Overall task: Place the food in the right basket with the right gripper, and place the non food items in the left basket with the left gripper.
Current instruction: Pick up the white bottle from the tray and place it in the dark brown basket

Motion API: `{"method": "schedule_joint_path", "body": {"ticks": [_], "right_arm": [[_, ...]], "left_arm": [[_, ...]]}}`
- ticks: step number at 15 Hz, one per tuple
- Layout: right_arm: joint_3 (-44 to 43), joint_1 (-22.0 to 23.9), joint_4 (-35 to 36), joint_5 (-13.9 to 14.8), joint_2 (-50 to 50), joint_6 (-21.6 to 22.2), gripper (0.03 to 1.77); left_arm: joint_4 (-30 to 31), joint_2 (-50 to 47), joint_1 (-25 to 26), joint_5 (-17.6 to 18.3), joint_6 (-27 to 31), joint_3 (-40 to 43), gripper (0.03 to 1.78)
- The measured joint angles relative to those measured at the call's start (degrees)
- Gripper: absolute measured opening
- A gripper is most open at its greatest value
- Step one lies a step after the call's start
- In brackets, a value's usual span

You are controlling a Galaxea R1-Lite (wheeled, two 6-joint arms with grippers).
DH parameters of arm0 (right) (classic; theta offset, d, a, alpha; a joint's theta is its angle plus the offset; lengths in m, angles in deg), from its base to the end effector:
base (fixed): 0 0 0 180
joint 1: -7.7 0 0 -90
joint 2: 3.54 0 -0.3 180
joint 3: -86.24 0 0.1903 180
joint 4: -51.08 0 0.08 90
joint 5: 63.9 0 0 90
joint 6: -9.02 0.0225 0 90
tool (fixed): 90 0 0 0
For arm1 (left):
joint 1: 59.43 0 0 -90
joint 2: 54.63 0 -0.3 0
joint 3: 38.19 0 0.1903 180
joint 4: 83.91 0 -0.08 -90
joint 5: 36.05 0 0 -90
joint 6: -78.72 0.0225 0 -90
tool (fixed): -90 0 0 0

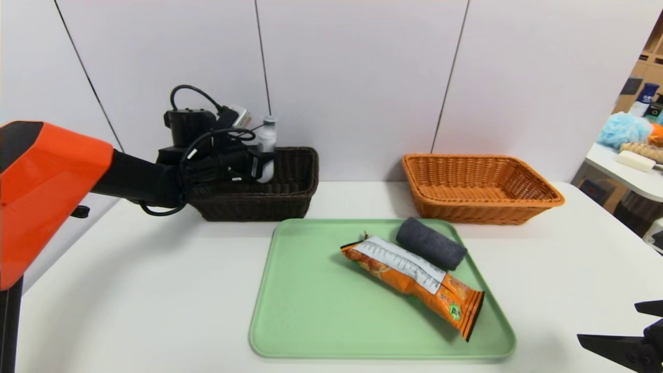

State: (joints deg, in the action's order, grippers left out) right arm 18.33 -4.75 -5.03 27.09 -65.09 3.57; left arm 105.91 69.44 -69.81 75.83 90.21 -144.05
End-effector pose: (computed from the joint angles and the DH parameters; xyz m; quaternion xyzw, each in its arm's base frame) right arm 0.1099 0.0239 0.2066 -0.0921 0.4130 0.1103 0.8993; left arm 0.4398 -0.0891 0.1743 0.0886 0.0447 -0.2830 0.9540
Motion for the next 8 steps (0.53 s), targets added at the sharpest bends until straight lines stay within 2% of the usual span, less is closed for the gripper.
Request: {"method": "schedule_joint_path", "body": {"ticks": [8], "right_arm": [[0.76,0.16,0.00,-0.05,0.39,0.00,1.71]], "left_arm": [[-2.43,1.46,0.26,0.33,-0.09,-0.30,0.55]]}}
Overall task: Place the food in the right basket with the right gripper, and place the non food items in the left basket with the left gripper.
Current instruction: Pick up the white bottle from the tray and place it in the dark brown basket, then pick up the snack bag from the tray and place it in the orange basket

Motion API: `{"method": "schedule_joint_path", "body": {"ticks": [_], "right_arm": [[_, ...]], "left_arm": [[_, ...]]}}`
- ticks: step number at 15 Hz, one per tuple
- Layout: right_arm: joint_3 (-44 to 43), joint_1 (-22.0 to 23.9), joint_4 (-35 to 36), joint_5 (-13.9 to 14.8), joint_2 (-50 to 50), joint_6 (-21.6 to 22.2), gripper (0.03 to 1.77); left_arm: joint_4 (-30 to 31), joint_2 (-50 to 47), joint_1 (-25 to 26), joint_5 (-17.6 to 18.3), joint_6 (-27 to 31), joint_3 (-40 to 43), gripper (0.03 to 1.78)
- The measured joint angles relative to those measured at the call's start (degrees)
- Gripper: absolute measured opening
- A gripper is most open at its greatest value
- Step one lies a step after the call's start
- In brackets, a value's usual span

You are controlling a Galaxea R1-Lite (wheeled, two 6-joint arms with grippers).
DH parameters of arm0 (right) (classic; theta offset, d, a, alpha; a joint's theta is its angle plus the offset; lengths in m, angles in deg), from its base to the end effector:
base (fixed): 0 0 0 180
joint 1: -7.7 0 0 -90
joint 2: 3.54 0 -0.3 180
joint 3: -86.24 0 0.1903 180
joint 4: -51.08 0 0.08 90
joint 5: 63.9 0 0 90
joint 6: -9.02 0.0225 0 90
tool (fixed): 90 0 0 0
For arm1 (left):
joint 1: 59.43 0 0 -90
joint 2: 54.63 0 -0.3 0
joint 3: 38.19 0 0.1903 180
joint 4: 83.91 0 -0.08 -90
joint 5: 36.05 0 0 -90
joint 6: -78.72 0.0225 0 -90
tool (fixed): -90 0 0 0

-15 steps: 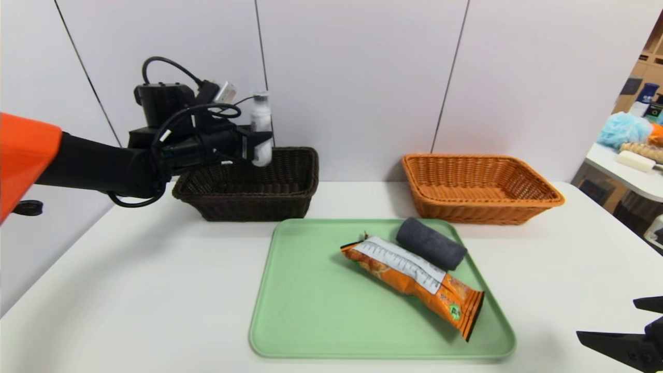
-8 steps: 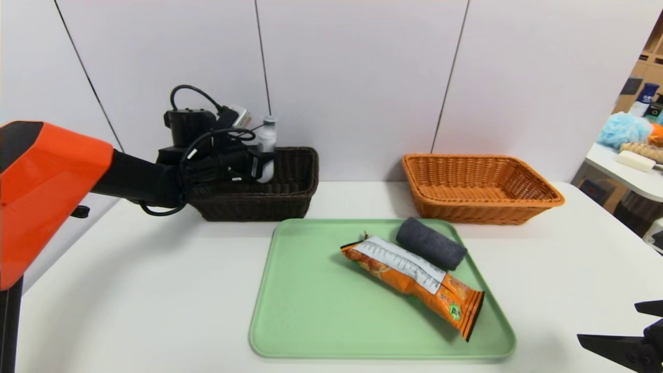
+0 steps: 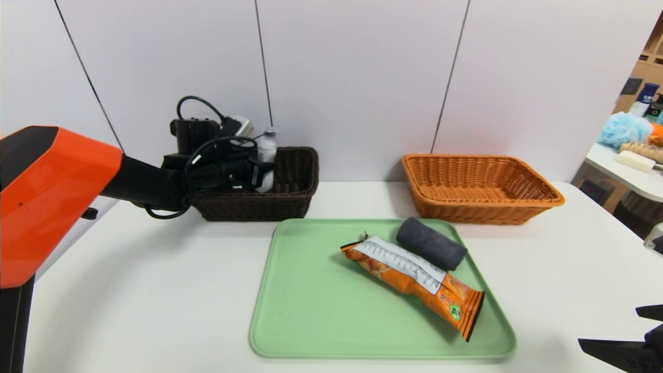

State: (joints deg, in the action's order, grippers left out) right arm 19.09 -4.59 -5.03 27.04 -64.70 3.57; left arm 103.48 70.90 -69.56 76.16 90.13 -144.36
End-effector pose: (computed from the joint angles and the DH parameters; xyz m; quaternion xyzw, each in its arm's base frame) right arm 0.1078 0.0231 0.2040 -0.0916 0.4160 0.1095 0.8981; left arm 0.4440 -0.0880 0.1601 0.0840 0.0756 -0.2859 0.9516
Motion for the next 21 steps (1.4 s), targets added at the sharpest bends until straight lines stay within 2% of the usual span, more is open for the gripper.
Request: {"method": "schedule_joint_path", "body": {"ticks": [5,6,10,13,18,21], "right_arm": [[0.38,0.09,-0.02,-0.10,0.94,0.18,1.71],[0.41,0.09,-0.02,-0.15,1.10,0.09,1.71],[0.49,0.09,-0.02,-0.09,1.49,0.13,1.71],[0.49,0.09,-0.02,-0.28,1.77,0.07,1.71],[0.79,0.05,0.04,-0.32,2.73,0.24,1.71],[0.88,0.00,0.06,-0.28,3.50,0.39,1.71]], "left_arm": [[-0.13,-0.06,-0.04,0.05,0.02,-0.27,0.55],[-0.17,-0.09,-0.06,0.05,0.05,-0.27,0.61],[-0.06,-0.26,-0.04,-0.02,-0.04,-0.55,1.05],[-0.06,-1.18,-0.06,-0.09,-0.28,-0.88,1.27],[-0.39,-8.61,-0.06,-0.37,-3.36,2.01,1.47],[-3.43,-15.80,-0.06,-0.46,-3.95,6.07,1.54]]}}
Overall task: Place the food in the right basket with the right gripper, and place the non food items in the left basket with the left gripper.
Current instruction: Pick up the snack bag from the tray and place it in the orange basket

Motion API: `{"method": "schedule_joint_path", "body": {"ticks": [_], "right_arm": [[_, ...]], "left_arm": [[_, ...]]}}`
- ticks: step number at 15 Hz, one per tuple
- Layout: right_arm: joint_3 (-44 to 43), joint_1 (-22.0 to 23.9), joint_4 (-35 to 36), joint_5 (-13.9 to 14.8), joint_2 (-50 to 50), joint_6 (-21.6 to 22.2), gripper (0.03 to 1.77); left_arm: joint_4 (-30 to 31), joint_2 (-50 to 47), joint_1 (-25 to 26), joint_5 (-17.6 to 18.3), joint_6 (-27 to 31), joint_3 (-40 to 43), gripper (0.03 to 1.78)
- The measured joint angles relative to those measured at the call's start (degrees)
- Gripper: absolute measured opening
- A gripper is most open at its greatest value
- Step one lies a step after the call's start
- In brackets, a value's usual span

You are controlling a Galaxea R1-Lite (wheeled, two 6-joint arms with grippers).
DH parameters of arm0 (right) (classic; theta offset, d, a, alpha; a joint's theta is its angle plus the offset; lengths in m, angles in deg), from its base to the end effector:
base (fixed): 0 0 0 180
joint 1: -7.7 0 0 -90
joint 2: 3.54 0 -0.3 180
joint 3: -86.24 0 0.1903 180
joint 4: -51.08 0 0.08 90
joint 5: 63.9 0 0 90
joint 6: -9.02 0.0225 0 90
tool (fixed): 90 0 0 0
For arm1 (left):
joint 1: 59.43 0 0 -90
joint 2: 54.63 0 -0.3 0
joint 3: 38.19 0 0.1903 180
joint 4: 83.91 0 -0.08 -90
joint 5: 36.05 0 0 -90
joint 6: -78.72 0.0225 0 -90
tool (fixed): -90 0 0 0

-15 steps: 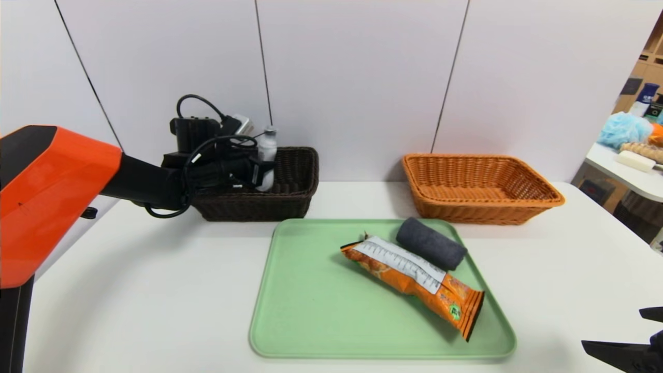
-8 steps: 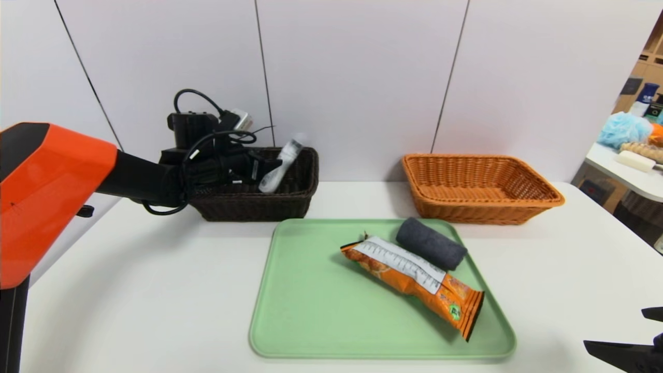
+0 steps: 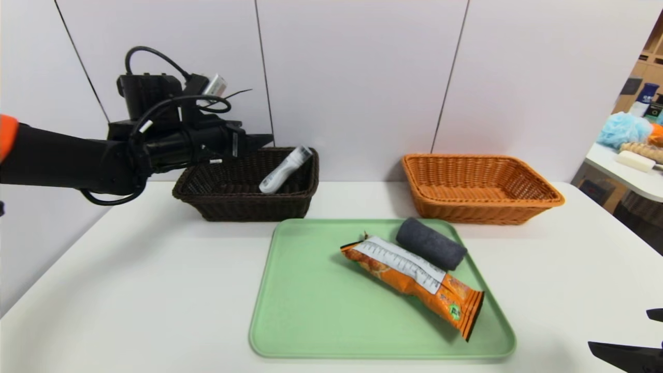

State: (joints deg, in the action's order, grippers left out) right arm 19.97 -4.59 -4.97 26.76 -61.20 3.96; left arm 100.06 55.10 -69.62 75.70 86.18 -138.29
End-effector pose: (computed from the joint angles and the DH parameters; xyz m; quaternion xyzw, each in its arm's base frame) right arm 0.0948 0.0204 0.2065 -0.0855 0.3952 0.1103 0.9079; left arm 0.3817 -0.0771 0.2406 0.0575 0.0311 -0.2774 0.9585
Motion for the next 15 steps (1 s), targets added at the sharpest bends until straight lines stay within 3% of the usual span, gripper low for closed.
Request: {"method": "schedule_joint_path", "body": {"ticks": [5,8,12,15], "right_arm": [[0.17,-0.02,5.23,-0.11,0.85,-0.01,1.71],[0.30,-0.72,8.20,-0.37,-0.35,-0.28,1.71],[-1.00,-3.00,12.42,-1.04,-4.96,-0.56,1.71],[-4.66,-7.69,13.03,-1.23,-10.41,-0.63,1.71]], "left_arm": [[-16.68,-16.29,-0.22,-0.04,-8.03,7.07,1.62],[-26.30,-27.59,-1.11,0.24,-10.81,15.68,1.65],[-32.73,-40.68,-4.27,0.57,-11.34,29.16,1.67],[-33.22,-46.89,-8.33,1.01,-11.40,34.26,1.67]]}}
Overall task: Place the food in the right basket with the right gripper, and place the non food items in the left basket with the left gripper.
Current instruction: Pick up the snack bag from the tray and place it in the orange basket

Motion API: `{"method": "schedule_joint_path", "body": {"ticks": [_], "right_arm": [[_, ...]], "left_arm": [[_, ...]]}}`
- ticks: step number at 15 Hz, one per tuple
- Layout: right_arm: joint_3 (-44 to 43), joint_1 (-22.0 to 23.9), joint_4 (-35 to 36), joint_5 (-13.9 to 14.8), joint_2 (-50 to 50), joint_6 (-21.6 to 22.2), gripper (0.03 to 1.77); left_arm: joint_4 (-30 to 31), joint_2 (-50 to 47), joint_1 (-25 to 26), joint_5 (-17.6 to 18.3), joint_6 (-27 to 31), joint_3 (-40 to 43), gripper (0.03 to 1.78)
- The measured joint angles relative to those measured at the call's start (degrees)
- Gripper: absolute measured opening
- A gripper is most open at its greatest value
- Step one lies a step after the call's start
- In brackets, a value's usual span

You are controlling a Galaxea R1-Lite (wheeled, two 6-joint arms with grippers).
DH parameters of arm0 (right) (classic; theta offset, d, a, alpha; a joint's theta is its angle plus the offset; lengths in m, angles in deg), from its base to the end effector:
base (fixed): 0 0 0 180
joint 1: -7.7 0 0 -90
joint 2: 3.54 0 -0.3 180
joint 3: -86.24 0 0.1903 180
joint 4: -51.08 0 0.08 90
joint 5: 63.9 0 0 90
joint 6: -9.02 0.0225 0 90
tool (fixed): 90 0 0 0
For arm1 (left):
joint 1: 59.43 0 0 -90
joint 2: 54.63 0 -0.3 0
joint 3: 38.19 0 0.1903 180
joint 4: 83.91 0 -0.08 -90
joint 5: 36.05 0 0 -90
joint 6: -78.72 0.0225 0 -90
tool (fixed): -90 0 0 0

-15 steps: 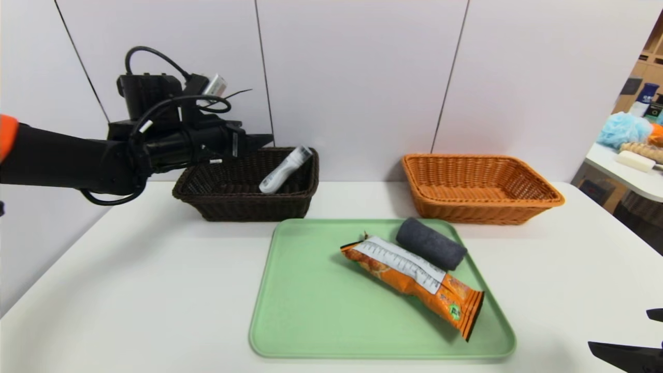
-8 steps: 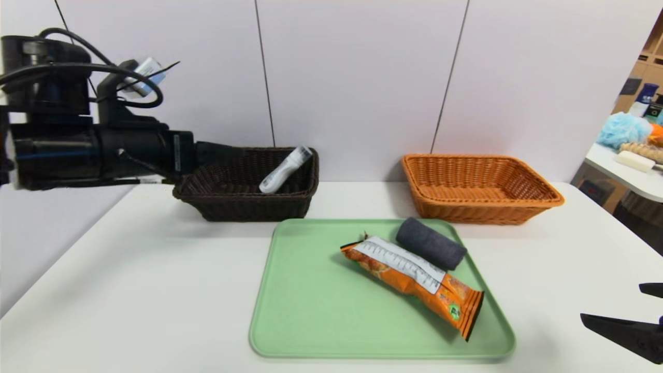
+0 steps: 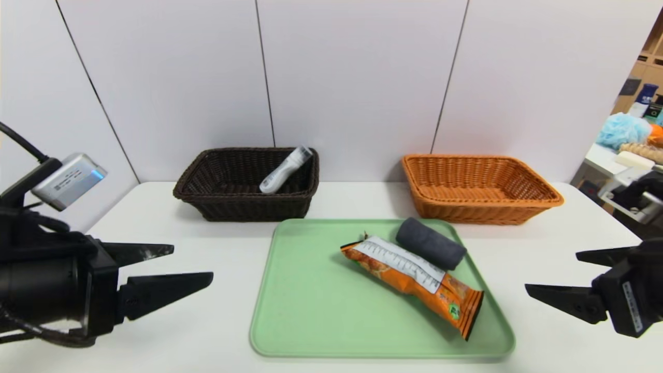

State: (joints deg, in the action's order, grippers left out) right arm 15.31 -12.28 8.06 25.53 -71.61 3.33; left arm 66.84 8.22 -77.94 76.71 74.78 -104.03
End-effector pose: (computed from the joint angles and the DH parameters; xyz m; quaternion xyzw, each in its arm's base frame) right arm 0.1469 0.0536 0.2217 -0.1037 0.3297 0.1841 0.9201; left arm 0.1333 -0.0538 0.2323 -0.0397 0.2387 -0.3352 0.9106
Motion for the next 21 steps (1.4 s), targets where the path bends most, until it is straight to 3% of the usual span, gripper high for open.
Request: {"method": "schedule_joint_path", "body": {"ticks": [4,8,21], "right_arm": [[-7.97,-6.94,-0.88,0.00,-7.80,-0.01,1.71],[-13.42,-9.37,-0.96,-0.02,-16.35,0.16,1.71],[-27.40,-14.63,-5.79,0.11,-37.61,2.63,1.71]], "left_arm": [[-0.15,-4.83,-4.24,1.94,0.52,3.23,1.69],[-0.11,-6.81,-4.68,6.67,0.52,3.75,1.69],[0.44,-6.42,-4.85,6.90,0.55,4.16,1.69]]}}
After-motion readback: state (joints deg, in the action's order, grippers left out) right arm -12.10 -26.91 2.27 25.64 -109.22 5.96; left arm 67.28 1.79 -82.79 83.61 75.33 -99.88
